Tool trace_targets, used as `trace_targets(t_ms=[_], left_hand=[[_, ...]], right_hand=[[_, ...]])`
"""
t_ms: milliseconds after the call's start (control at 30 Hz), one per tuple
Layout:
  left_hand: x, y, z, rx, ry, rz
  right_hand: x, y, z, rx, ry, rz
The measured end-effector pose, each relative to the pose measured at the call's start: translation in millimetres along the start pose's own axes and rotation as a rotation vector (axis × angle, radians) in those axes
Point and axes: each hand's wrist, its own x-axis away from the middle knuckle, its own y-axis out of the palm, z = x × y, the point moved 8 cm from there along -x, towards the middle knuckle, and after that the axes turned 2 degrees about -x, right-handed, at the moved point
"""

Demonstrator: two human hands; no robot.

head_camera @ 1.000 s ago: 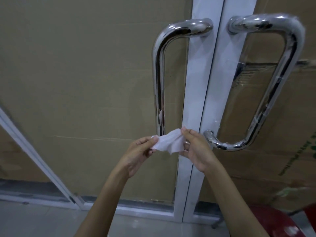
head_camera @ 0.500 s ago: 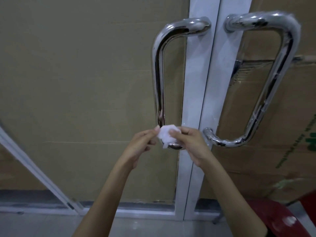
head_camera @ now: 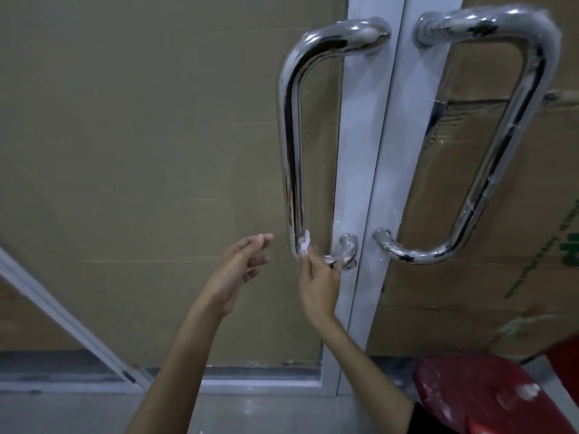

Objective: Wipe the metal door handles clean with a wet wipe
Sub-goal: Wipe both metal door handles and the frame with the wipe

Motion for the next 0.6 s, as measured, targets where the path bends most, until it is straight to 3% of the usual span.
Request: trace_targets(t_ms=[133, 267, 333, 500, 600], left_hand=[[-2, 2, 1, 0.042, -0.010, 0.009], [-3, 6, 3, 0.047, -0.003, -0.007], [-3, 7, 3, 0.051, 0.002, 0.006], [-4, 18, 7, 0.075, 0.013, 0.019], [-4, 19, 10, 0.082, 0.025, 0.024]], right_hand=[[-11, 0, -46, -0.144, -0.053, 0.068], [2, -5, -17, 0.169, -0.217, 0.010], [-13, -6, -7, 0.164, -0.140, -0.077], [-46, 0, -50, -0.276, 0.026, -0.063], [-32, 0, -28, -0.030, 0.031, -0.184]])
